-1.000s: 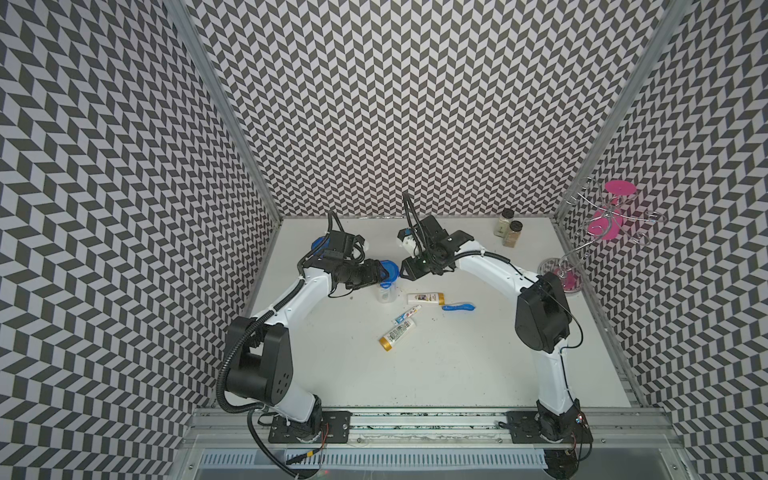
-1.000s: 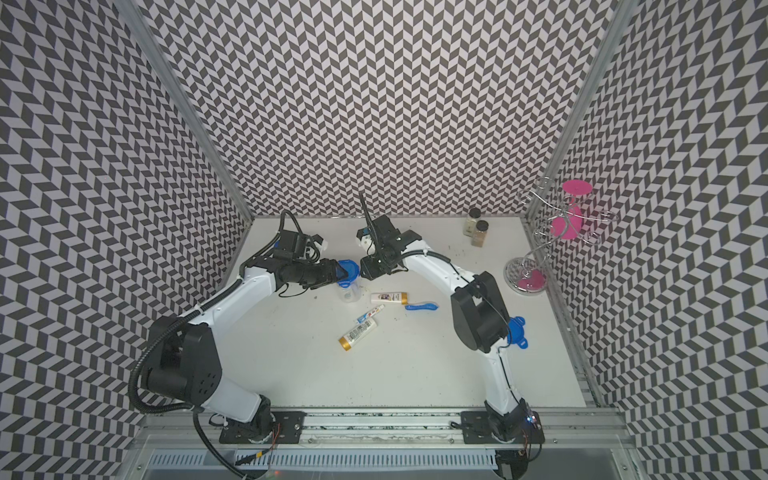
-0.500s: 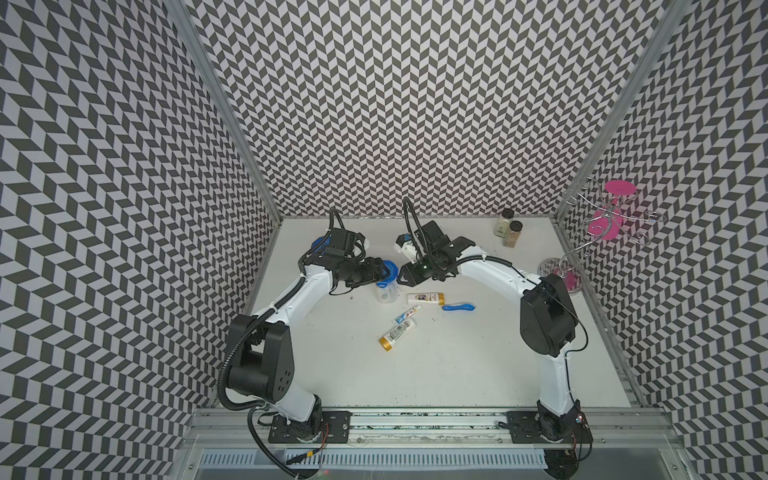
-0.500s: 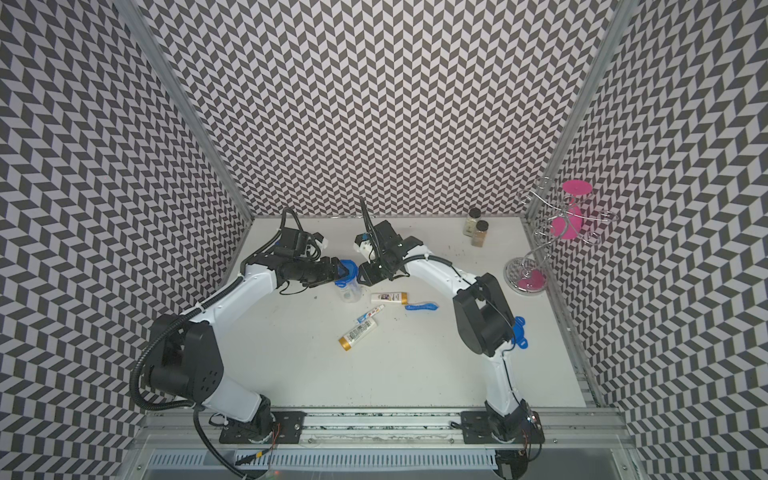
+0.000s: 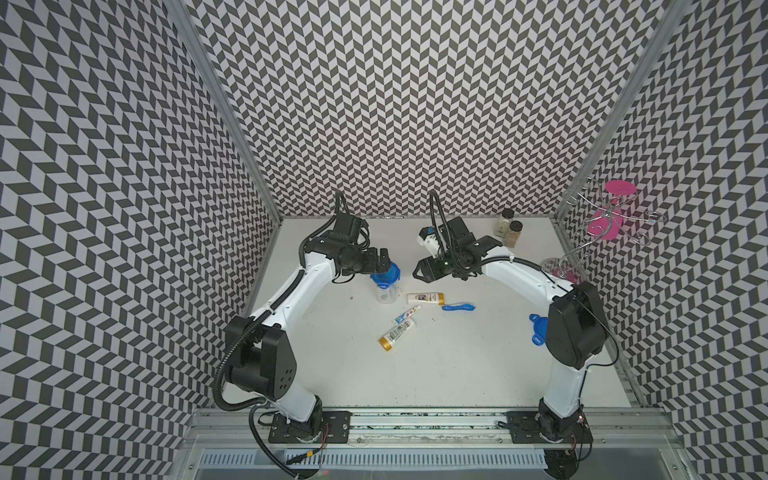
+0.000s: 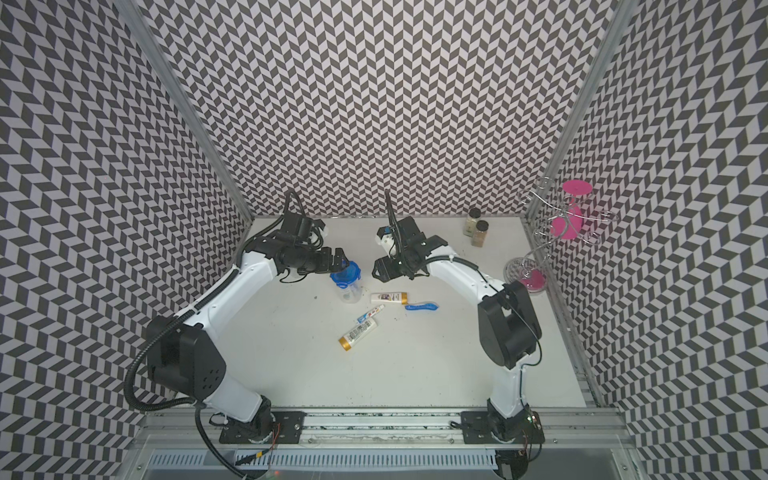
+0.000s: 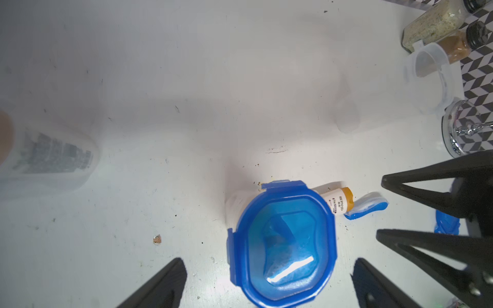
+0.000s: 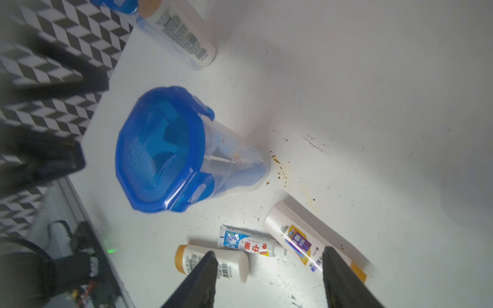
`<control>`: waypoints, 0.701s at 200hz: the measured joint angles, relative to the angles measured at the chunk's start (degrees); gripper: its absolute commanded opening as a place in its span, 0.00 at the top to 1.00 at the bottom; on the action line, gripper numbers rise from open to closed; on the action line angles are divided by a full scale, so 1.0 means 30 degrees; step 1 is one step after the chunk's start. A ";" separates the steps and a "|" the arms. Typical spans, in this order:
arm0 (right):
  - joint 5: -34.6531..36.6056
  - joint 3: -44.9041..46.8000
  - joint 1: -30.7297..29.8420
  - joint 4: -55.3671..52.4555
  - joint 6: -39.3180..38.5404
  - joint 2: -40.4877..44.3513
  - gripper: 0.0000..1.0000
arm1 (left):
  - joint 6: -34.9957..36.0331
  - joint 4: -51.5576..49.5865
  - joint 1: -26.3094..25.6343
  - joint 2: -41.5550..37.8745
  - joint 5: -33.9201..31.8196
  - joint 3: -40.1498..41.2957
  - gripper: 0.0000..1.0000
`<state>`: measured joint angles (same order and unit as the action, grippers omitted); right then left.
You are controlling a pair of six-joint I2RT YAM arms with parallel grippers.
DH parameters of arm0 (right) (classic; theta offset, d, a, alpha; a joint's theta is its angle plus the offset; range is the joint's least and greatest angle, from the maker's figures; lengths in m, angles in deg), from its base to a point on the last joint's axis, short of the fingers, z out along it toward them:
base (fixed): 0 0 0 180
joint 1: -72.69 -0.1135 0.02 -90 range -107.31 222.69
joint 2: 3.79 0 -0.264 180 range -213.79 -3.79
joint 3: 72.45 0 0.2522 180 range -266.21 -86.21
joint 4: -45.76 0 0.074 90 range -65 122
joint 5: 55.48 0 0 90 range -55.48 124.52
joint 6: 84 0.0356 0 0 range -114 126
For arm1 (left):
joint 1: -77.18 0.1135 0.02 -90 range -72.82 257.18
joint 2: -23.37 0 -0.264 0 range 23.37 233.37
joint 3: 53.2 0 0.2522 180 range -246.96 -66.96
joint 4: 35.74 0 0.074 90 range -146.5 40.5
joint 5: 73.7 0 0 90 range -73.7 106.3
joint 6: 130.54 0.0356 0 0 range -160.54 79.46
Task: Pack away toiletry kits
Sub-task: Close the fastener on the container, then move the container to the center of the board.
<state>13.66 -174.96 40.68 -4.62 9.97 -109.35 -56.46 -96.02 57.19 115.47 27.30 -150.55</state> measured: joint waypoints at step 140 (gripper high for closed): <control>0.0284 0.2790 0.0976 0.1275 0.0379 0.2929 0.10 | -0.0226 -0.1253 -0.3045 0.3147 -0.5238 -0.1537 0.00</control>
<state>14.51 -166.59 43.61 -0.80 11.10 -100.56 -57.14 -99.78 48.06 124.91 11.59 -155.17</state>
